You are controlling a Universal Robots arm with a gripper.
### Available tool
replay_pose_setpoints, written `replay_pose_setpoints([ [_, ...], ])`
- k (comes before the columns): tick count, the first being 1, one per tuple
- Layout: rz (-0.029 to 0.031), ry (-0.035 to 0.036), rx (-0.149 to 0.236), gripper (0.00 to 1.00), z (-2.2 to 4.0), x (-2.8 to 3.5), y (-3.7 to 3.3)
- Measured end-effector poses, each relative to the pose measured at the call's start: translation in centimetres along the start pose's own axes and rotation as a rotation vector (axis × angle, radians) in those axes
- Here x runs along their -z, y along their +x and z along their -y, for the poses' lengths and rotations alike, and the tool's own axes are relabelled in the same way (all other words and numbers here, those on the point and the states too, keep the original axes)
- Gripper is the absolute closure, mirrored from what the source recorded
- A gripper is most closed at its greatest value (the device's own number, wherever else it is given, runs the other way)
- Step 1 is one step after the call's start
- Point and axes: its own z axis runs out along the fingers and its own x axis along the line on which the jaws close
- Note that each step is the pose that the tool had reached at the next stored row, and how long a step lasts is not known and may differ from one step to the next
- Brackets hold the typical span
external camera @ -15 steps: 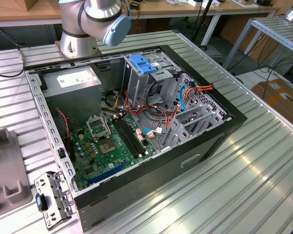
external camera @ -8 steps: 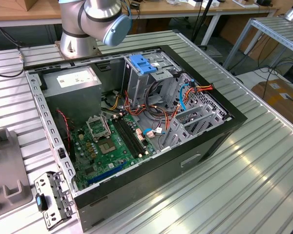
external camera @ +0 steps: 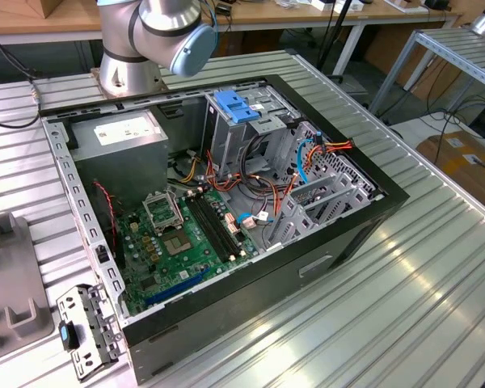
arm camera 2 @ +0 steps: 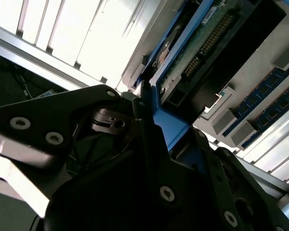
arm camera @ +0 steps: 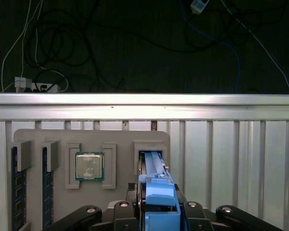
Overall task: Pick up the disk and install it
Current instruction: 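Pick up the disk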
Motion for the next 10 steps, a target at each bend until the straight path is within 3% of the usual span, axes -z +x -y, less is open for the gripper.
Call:
replay_pose_setpoints([
  [10, 0.0000, 0.0003, -0.006, 0.63, 0.00, -0.01, 0.00],
])
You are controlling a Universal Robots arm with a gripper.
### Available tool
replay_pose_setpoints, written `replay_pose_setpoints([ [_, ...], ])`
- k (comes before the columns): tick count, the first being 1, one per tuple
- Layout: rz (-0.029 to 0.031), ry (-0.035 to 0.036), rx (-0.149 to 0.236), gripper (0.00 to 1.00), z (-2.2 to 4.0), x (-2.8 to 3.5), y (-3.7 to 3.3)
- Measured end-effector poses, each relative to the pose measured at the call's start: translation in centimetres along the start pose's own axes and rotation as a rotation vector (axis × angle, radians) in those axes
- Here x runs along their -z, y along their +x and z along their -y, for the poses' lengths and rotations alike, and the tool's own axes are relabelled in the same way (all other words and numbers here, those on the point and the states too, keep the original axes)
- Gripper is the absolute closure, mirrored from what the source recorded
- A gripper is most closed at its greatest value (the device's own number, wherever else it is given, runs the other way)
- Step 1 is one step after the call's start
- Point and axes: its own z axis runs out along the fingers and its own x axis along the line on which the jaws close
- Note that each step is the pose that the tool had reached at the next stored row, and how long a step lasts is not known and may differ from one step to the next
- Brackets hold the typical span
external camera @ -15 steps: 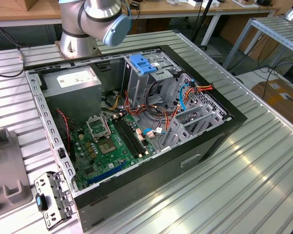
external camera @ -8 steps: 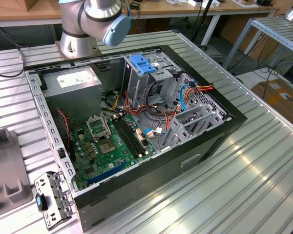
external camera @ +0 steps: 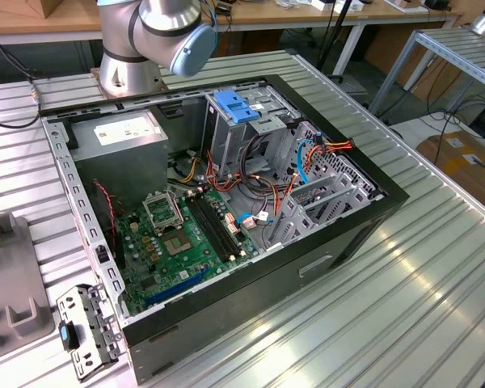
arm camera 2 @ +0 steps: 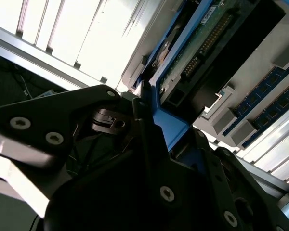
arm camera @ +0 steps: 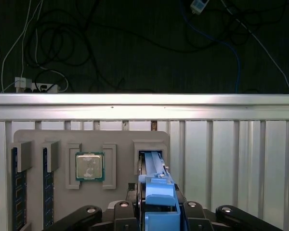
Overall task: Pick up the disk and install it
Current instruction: 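Pick up the disk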
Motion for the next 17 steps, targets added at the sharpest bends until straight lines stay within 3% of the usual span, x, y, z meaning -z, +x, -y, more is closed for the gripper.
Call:
replay_pose_setpoints([
  [4, -0.0002, 0.0017, -0.035, 0.63, 0.01, 0.00, 0.00],
  [17, -0.0003, 0.0019, -0.036, 0.63, 0.01, 0.14, -0.01],
])
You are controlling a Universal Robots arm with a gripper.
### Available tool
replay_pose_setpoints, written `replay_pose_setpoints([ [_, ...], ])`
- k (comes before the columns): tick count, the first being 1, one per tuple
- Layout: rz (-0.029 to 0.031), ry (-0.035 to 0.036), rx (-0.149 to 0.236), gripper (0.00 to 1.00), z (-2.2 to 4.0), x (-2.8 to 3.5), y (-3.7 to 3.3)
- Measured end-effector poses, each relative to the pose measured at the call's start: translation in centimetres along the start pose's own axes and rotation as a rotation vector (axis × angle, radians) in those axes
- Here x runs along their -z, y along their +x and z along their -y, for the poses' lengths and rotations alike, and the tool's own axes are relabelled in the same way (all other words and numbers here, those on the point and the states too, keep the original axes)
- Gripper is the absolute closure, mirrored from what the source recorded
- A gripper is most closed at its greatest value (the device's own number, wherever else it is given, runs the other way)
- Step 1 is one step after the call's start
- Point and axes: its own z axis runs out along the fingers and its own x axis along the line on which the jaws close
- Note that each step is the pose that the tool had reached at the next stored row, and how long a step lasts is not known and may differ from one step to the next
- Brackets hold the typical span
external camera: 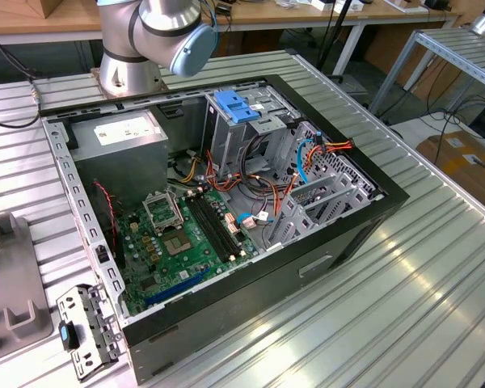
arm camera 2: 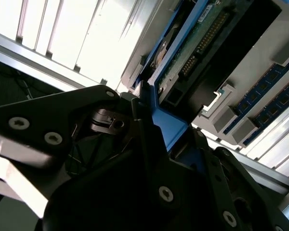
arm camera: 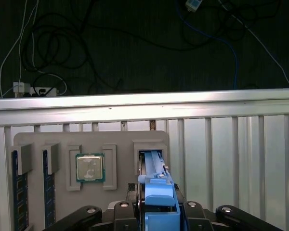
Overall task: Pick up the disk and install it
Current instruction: 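Pick up the disk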
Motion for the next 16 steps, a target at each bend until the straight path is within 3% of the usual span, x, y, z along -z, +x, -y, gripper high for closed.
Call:
replay_pose_setpoints([
  [6, -0.0007, 0.0000, 0.000, 0.63, 0.00, 0.42, -0.02],
  [16, -0.0061, 0.0010, 0.000, 0.63, 0.01, 1.71, -0.09],
])
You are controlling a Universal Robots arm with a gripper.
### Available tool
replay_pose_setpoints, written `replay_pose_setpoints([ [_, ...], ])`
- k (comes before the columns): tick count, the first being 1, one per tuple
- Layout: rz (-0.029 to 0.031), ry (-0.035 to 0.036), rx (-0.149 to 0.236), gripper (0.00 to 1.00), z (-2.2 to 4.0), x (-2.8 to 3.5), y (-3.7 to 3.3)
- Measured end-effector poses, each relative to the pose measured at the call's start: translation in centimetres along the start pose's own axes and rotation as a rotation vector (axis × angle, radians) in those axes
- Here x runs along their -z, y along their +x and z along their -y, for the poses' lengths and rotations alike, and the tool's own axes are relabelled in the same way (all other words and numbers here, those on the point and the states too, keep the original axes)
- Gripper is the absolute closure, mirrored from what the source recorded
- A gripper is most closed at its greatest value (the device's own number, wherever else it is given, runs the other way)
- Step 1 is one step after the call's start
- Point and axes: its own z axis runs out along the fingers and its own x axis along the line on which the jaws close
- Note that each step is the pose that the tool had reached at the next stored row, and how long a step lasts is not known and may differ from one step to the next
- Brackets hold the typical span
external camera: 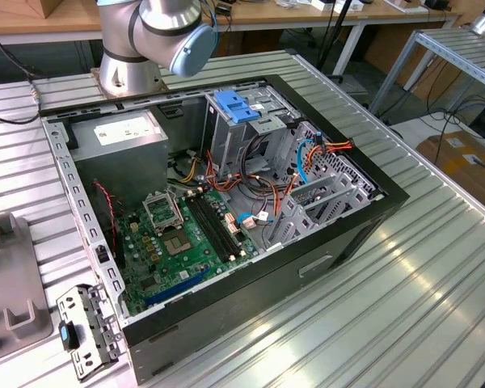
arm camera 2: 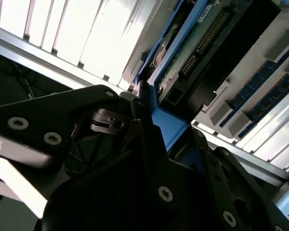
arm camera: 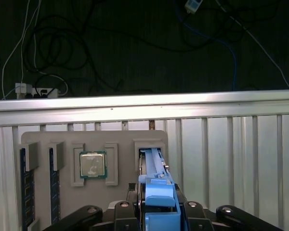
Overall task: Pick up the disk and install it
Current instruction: 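Pick up the disk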
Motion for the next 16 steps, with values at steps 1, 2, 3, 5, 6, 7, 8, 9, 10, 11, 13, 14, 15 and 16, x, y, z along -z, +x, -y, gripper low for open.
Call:
replay_pose_setpoints([
  [1, -0.0005, 0.0002, 0.000, 0.63, 0.00, 0.20, -0.01],
  [2, -0.0010, 0.0003, 0.000, 0.63, 0.01, 0.38, -0.02],
  [3, -0.0013, 0.0002, 0.000, 0.63, 0.01, 0.51, -0.02],
  [5, -0.0019, 0.0005, 0.000, 0.63, 0.01, 0.90, -0.04],
  [6, -0.0024, 0.0006, 0.000, 0.63, 0.01, 1.08, -0.05],
  [7, -0.0028, 0.0006, 0.000, 0.63, 0.01, 1.20, -0.05],
  [8, -0.0038, 0.0008, 0.000, 0.63, 0.01, 1.39, -0.06],
  [9, -0.0047, 0.0009, 0.000, 0.63, 0.01, 1.50, -0.07],
  [10, -0.0058, 0.0011, 0.000, 0.63, 0.02, 1.62, -0.07],
  [11, -0.0071, 0.0012, 0.000, 0.63, 0.02, 1.77, -0.08],
  [13, -0.0098, 0.0017, 0.000, 0.63, 0.02, 2.13, -0.09],
  [14, -0.0111, 0.0017, 0.000, 0.63, 0.02, 2.26, -0.10],
  [15, -0.0124, 0.0019, 0.000, 0.63, 0.02, 2.38, -0.11],
  [16, -0.0141, 0.0021, 0.000, 0.63, 0.02, 2.52, -0.11],
])
